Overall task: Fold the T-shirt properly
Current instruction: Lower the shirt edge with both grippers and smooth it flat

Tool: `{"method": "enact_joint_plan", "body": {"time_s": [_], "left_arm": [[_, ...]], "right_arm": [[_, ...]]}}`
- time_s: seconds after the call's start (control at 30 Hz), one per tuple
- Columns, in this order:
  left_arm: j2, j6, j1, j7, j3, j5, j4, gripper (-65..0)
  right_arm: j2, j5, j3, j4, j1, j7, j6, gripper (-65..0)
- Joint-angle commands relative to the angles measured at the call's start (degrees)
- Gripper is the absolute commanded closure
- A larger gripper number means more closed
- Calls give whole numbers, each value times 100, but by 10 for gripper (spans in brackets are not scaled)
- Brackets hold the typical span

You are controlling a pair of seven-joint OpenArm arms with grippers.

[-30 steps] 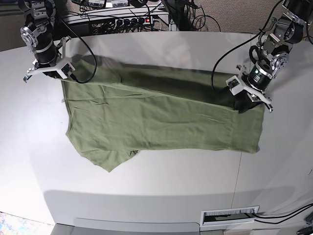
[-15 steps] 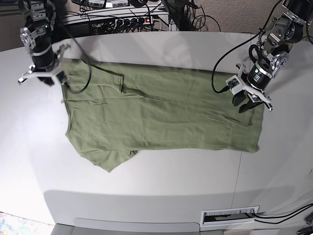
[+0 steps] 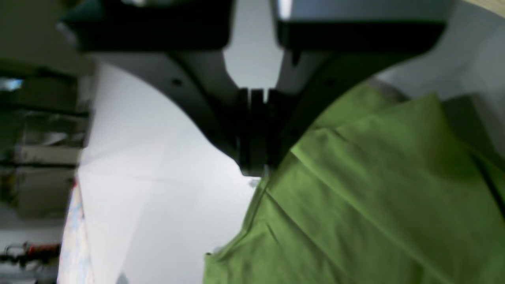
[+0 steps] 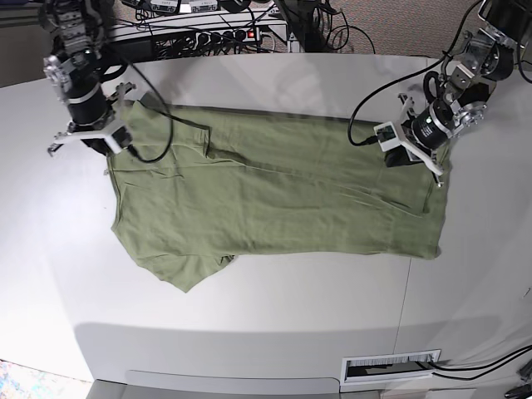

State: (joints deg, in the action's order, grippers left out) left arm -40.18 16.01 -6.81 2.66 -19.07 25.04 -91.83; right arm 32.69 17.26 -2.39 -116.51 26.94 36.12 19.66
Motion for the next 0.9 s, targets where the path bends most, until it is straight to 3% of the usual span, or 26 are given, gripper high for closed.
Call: {"method": "enact_joint_plan", "body": {"time_s": [0.0, 0.1, 0.23, 0.53, 0.67, 0.87], "left_arm": [[-101, -44, 61, -52, 44, 61, -63, 0], [-116, 28, 63, -9, 44, 92, -63, 0], [-173, 509, 24, 120, 44, 94, -42, 0], [-258, 509, -387, 129, 44, 94, 2, 0], [-313, 505, -664, 13, 44, 197, 0, 0], [-479, 442, -1095, -125, 44, 459, -66, 0]], "right_arm": [[111, 164, 35, -50, -133, -74, -87, 0], [144, 341, 188, 153, -361, 20, -85, 0], [146, 520, 203, 522, -457, 111, 120, 0], [146, 315, 205, 638, -455, 48, 417, 0], [160, 179, 210, 638, -378, 326, 616, 0], [374, 186, 208, 636, -42, 717, 627, 0]]}}
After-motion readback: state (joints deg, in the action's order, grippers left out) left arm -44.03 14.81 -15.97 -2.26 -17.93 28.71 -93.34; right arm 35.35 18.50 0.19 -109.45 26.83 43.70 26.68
